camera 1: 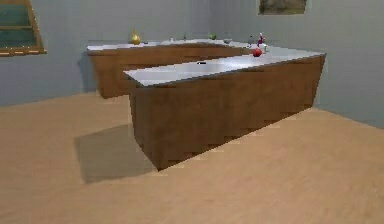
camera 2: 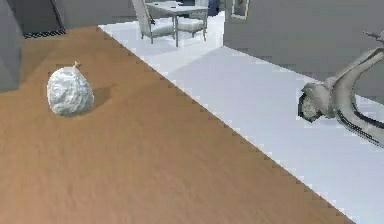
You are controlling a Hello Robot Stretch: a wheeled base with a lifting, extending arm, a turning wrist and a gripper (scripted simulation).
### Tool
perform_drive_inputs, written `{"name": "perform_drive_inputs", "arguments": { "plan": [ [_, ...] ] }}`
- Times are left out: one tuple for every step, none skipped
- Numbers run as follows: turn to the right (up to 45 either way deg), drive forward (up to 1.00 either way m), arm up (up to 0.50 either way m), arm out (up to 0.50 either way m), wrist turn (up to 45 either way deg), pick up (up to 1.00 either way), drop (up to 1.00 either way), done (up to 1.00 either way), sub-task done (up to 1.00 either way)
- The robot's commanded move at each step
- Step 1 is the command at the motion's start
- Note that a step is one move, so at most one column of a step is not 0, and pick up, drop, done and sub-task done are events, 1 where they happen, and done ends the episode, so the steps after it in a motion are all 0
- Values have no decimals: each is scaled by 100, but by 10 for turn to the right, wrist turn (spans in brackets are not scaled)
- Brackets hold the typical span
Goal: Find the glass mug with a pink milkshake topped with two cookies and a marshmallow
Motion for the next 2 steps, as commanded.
{"name": "perform_drive_inputs", "arguments": {
  "plan": [
    [-330, 0, 0, 0, 0, 0, 0, 0, 0],
    [0, 100, 0, 0, 0, 0, 0, 0, 0]
  ]
}}
